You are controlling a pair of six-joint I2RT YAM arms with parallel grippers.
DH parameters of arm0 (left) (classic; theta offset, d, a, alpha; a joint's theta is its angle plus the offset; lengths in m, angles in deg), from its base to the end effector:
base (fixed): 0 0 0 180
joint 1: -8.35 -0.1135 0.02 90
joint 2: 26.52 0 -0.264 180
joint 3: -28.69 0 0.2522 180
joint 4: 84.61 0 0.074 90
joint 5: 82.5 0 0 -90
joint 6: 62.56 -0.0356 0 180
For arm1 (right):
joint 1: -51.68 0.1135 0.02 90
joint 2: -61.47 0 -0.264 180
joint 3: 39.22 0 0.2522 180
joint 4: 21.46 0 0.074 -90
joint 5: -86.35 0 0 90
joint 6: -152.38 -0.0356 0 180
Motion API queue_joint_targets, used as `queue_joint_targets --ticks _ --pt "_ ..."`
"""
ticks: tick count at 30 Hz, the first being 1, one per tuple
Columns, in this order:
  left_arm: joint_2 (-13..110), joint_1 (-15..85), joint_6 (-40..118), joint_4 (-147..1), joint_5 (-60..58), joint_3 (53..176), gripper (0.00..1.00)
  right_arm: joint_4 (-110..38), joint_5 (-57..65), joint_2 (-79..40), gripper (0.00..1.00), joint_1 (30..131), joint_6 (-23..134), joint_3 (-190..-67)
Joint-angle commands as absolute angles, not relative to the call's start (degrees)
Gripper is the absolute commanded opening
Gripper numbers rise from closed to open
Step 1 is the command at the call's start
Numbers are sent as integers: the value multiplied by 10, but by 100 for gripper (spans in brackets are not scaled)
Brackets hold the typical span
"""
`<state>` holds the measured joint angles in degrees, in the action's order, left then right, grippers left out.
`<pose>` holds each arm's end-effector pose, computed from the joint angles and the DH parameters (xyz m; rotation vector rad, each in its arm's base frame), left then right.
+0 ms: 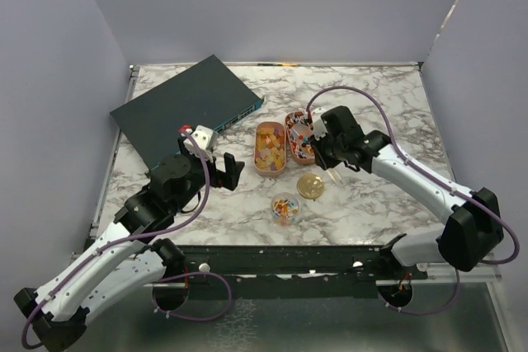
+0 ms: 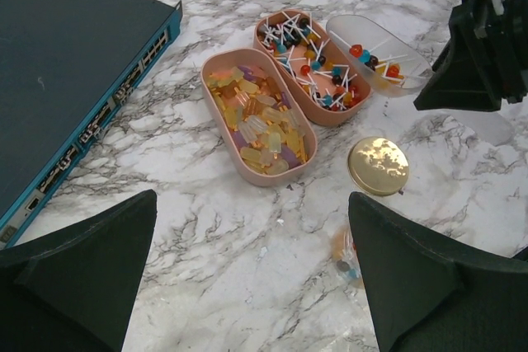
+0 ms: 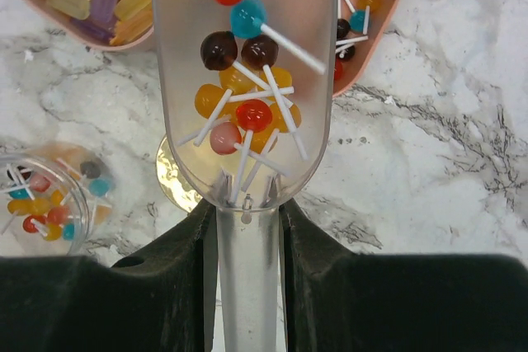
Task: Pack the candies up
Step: Scoop the fake candies from the storage box.
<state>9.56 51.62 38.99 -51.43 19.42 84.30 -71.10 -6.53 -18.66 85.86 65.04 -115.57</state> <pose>0.1143 -0.0975 0.3276 0.3547 1.7966 -0.4914 0.2423 0.1624 0.2690 -0.7730 2.3871 0.1645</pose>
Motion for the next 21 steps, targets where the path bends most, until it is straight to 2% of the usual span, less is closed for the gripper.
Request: queue_joint_targets --ticks 1,11,21 --pt "105 518 402 -514 173 852 99 -640 -16 -127 0 884 714 -1113" --pt "141 518 432 -519 132 884 99 -627 51 -46 0 960 823 -1055" --pt "164 518 440 -518 98 898 99 -673 61 -25 1 1020 892 -1071"
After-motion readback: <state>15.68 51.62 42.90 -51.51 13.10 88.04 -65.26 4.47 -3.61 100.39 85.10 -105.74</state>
